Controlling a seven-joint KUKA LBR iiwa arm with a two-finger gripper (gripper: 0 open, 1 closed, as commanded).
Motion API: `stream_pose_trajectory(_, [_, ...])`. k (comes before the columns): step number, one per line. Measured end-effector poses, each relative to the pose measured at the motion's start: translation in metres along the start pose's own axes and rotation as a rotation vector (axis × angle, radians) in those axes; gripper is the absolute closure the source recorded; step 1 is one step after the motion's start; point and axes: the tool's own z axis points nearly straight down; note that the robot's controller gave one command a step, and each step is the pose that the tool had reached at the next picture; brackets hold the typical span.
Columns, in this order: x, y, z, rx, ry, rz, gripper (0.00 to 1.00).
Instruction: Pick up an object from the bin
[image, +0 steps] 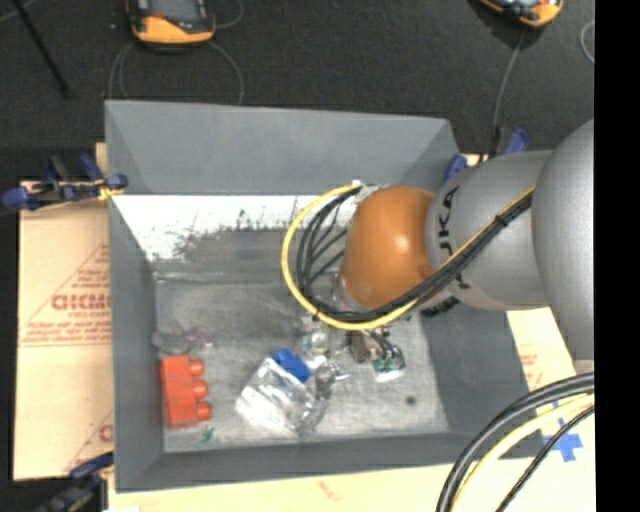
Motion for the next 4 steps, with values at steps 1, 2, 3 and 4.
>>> stream_pose_trajectory(1, [-0.006, 0.03, 0.018, 0.004, -0.027, 0.08, 0.0])
stream_pose_trajectory(2, [0.001, 0.034, 0.027, 0.002, -0.005, 0.074, 1.0])
stream_pose_trajectory(3, [0.001, 0.034, 0.027, 0.003, -0.006, 0.073, 0.0])
stream_pose_trajectory(4, [-0.003, -0.095, 0.006, 0.006, -0.007, -0.016, 0.0])
